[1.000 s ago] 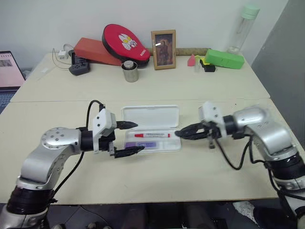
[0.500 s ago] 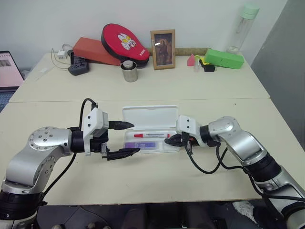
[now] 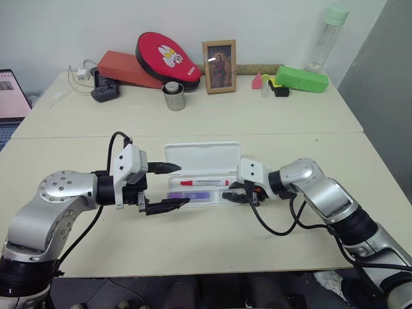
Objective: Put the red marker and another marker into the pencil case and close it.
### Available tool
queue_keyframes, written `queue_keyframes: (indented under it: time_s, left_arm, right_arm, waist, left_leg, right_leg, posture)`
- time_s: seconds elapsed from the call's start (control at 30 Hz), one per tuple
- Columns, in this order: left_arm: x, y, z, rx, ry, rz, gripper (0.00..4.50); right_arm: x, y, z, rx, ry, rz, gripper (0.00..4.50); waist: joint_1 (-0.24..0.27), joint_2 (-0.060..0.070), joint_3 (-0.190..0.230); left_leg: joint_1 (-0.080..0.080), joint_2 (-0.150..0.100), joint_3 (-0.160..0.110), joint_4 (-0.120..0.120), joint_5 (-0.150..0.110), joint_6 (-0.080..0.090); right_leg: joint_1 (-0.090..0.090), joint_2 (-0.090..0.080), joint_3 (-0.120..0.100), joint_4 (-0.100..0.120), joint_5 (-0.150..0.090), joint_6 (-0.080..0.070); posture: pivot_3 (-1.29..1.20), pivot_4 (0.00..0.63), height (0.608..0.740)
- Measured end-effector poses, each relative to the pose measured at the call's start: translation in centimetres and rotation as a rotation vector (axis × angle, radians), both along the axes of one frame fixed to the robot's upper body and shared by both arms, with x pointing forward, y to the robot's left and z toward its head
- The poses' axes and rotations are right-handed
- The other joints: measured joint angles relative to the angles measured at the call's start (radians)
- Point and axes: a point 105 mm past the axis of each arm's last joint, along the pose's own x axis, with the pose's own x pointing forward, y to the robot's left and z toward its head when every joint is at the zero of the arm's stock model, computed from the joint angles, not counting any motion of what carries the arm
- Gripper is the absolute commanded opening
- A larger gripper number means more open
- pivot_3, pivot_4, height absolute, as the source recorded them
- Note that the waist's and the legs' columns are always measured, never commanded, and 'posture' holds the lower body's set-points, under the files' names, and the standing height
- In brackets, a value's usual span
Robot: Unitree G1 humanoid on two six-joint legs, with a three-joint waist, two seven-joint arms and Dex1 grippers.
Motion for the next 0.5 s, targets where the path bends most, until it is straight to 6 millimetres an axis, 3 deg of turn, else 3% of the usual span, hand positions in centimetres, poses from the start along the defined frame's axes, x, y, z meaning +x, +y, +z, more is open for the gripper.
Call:
queue_keyframes:
  time_s: [0.27, 0.5]
  left_arm:
    - [0.4, -0.1, 0.3, -0.014, -0.019, 0.026, 4.50]
    - [1.0, 1.1, 2.5, -0.124, -0.042, 0.108, 4.50]
  right_arm:
    - [0.1, 0.5, 1.3, 0.038, -0.001, 0.022, 4.46]
    - [-0.7, 2.3, 8.2, 0.284, -0.021, 0.131, 4.46]
  waist:
    - [0.000, 0.000, 0.000]
    - [-0.003, 0.000, 0.000]
  left_leg:
    - [0.000, 0.000, 0.000, 0.000, 0.000, 0.000]
    - [0.000, 0.001, -0.001, 0.000, 0.000, 0.000]
  right_leg:
    - [0.000, 0.000, 0.000, 0.000, 0.000, 0.000]
    - [0.000, 0.000, 0.000, 0.000, 0.000, 0.000]
  posture:
    - [0.00, 0.150, 0.740]
    - [0.00, 0.150, 0.740]
